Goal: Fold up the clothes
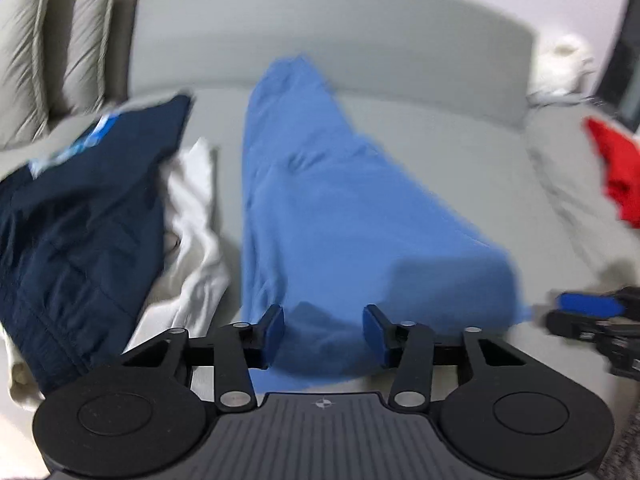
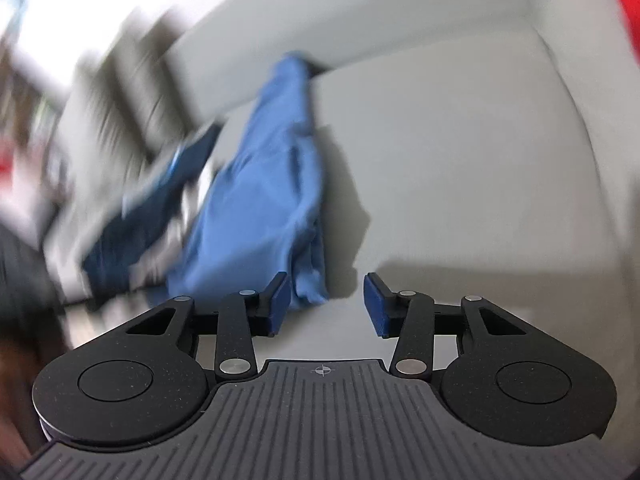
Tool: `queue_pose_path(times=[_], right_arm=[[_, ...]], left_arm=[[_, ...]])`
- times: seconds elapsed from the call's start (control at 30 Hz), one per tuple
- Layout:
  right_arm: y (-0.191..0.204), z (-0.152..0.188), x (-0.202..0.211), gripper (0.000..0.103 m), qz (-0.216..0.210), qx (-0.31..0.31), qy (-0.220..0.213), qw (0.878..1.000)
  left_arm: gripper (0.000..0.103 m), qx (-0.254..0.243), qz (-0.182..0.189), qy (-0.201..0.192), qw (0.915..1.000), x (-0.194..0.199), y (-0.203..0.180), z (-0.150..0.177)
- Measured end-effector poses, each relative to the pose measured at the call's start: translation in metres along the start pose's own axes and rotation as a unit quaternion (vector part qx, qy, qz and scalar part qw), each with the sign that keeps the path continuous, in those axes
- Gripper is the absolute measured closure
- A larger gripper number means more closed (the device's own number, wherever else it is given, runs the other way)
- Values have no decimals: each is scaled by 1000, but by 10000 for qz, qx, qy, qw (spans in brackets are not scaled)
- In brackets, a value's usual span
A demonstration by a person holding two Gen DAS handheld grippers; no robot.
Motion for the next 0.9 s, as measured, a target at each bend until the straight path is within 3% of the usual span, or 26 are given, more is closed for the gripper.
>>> queue_pose_path(times=[0.1, 0.2, 0.23, 0.27, 0.37, 0.43, 0.5, 0.53, 0.6, 0.67, 0.7, 0.8, 0.9], right_arm=[[9, -3, -9, 59, -211, 355, -165, 9990], [23, -7, -26, 63, -319, 743, -158, 9966], [26, -8, -29, 83, -314, 843, -150, 9958], [31, -9, -29, 92, -264, 1018, -202, 9943], [36, -8, -20, 103, 34, 1339, -291, 9906], [32, -5, -14, 103, 272, 1372, -241, 9899], [2, 7, -22, 103, 808, 977, 176, 9918], [-16, 10, -20, 103, 884, 675, 220, 9936], [-34, 2, -11, 103, 578, -21, 316, 9978], [-32, -5, 0, 88, 173, -163, 39, 9997], [-25, -9, 4, 87, -4, -63, -173, 9998], [0, -14, -4, 67, -289, 465, -252, 9982], [18, -10, -21, 68, -358, 1004, -66, 9943]], left_arm=[[60, 264, -27, 38, 9996, -6, 8, 2], [58, 102, -112, 57, 9999, -7, 6, 5], [57, 58, -135, 54, 9999, -6, 5, 6], [57, 22, -157, 52, 9999, -8, 6, 6], [57, 113, -148, 54, 9998, -11, 10, 3], [57, 144, -143, 54, 9998, -14, 11, 1], [57, 66, -158, 37, 9998, -13, 9, 2], [57, 38, -160, 28, 9999, -13, 9, 2], [57, 24, -149, 9, 9999, -12, 9, 2], [57, 61, -136, 5, 9999, -12, 10, 2], [57, 72, -132, 2, 9999, -11, 10, 2], [57, 73, -129, -7, 9999, -11, 10, 2], [57, 122, -99, -17, 9999, -12, 11, 2]])
Point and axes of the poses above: each gripper's, at about its wrist camera, not at the fingertips, and x roughly against the way its jaws point, y to its left, z to its underside, the point moved 3 cm from there along -x, roughly the way its jaws point, and after that the axes turned 13 degrees about z, right-handed, at the moved point
